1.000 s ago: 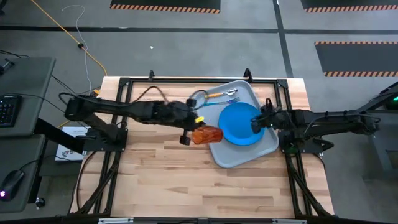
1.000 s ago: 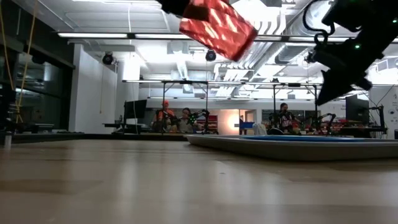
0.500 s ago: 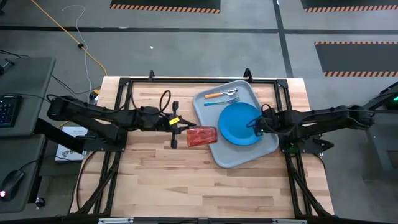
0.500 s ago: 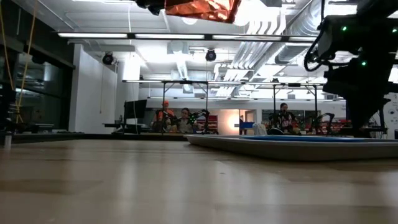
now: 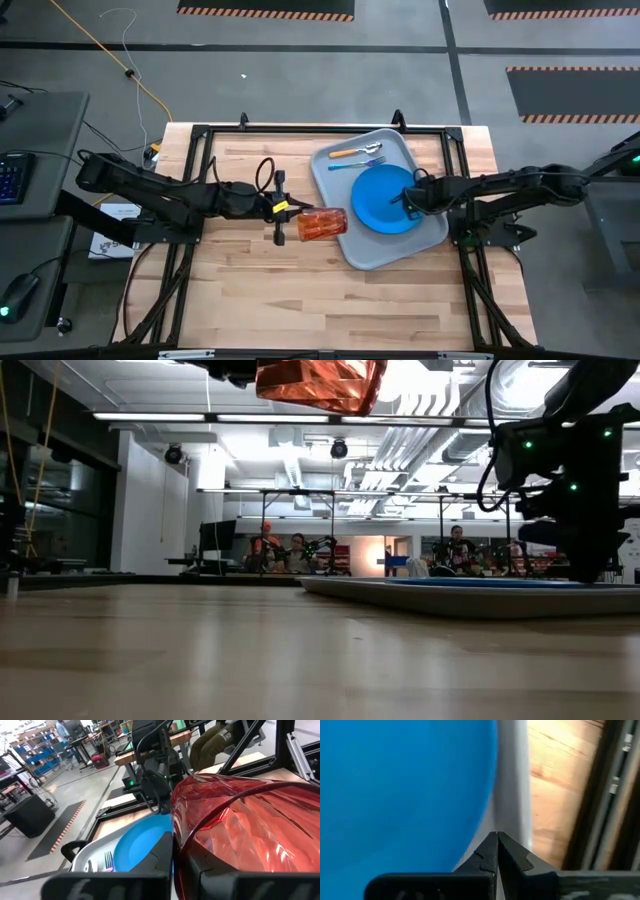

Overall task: Pick and place plate/cup/fork/spoon on tray
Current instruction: Put the orange cup on the gray serving tray to the top left of the blue plate

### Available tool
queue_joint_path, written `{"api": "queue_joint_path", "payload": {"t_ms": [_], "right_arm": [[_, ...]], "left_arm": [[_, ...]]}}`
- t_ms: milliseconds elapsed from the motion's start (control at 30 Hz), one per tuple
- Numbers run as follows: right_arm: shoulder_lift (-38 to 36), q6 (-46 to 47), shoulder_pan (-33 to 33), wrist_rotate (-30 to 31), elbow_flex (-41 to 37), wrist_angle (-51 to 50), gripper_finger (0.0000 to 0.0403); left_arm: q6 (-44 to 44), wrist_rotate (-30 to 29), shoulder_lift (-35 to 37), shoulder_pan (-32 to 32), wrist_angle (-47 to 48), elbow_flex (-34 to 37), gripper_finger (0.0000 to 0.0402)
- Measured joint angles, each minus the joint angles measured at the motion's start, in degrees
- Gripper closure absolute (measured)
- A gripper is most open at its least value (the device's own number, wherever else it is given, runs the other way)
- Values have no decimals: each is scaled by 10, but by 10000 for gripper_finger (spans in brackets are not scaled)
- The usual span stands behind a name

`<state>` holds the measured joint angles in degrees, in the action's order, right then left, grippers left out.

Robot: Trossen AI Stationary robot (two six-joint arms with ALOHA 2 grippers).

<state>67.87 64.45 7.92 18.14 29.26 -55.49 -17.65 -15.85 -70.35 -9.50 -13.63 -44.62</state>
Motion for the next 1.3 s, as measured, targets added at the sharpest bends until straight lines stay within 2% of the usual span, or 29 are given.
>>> {"api": "queue_joint_path", "payload": {"t_ms": [567, 700, 900, 1167, 1300], "right_arm": [[0, -29, 4, -2, 0, 80, 403], [0, -28, 4, 1, 0, 61, 403], [-10, 3, 4, 38, -1, 7, 403], [-48, 33, 6, 140, -1, -5, 403], [-39, 47, 29, 146, -1, -14, 403]], "left_arm": [[0, 0, 0, 0, 4, 0, 398], [0, 0, 0, 0, 5, 0, 398], [1, 0, 0, 0, 5, 0, 398], [1, 0, 0, 0, 5, 0, 398], [2, 0, 0, 0, 7, 0, 398]]}}
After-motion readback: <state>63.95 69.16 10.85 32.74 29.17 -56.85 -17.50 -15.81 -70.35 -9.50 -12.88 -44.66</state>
